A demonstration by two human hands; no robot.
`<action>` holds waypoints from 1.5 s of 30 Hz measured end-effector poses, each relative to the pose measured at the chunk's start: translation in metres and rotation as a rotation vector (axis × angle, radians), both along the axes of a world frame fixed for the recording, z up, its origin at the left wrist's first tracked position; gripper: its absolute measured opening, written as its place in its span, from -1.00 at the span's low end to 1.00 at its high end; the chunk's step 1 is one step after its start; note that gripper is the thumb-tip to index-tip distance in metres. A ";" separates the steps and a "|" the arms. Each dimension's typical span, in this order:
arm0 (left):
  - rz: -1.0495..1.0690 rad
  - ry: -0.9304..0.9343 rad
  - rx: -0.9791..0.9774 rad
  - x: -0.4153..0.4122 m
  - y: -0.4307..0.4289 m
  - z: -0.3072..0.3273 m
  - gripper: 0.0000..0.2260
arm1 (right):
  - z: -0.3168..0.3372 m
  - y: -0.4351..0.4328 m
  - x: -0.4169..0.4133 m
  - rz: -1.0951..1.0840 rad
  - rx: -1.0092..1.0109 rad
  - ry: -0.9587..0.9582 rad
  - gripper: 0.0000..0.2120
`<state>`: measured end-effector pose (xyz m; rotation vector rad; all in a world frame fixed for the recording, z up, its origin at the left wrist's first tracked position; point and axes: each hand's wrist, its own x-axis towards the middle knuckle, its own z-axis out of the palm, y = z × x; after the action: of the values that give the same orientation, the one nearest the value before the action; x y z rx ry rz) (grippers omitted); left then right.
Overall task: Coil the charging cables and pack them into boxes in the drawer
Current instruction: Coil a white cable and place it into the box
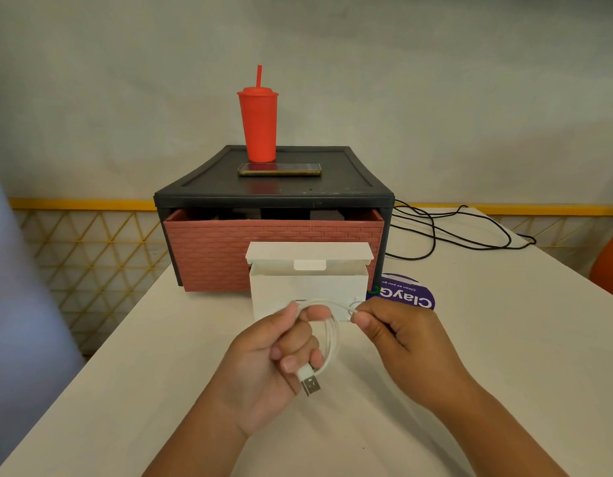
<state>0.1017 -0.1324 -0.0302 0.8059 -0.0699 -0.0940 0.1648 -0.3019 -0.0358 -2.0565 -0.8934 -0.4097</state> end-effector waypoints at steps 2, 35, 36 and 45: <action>-0.008 -0.016 -0.142 0.000 0.004 0.000 -0.59 | -0.002 0.000 0.002 -0.003 -0.035 -0.020 -0.64; 0.187 -0.121 1.080 0.012 -0.002 -0.024 -0.67 | 0.012 -0.001 -0.008 -0.061 -0.349 -0.193 -0.76; 0.182 -0.116 1.086 0.011 -0.001 -0.023 -0.66 | 0.012 0.000 -0.009 -0.073 -0.338 -0.228 -0.77; -0.041 -0.153 1.114 0.004 -0.002 -0.016 -0.89 | 0.008 0.001 -0.007 -0.040 -0.275 -0.232 -0.76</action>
<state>0.1053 -0.1348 -0.0461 1.9257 -0.1856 -0.1079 0.1573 -0.3011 -0.0273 -2.3134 -1.0986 -0.5838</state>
